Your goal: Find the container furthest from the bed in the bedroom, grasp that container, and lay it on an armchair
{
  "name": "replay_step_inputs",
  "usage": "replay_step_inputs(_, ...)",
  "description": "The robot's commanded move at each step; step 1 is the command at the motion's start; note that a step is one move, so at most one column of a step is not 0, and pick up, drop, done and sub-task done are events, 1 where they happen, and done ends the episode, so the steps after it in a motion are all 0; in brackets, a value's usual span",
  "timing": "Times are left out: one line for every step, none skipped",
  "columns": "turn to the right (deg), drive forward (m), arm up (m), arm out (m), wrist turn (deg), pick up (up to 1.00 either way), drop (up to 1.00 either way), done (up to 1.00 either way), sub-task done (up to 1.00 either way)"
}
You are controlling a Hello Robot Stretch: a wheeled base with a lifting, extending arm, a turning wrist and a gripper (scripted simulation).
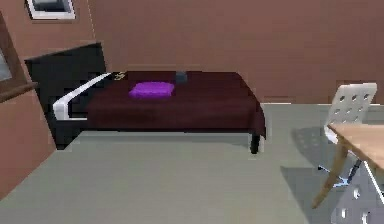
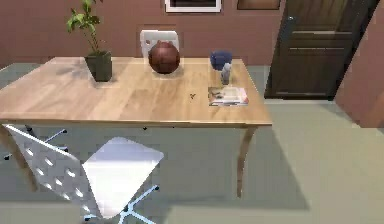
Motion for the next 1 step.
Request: replay_step_inputs(0.0,0.95,0.0,0.0,0.0,0.0,0.0,0.0,0.0)
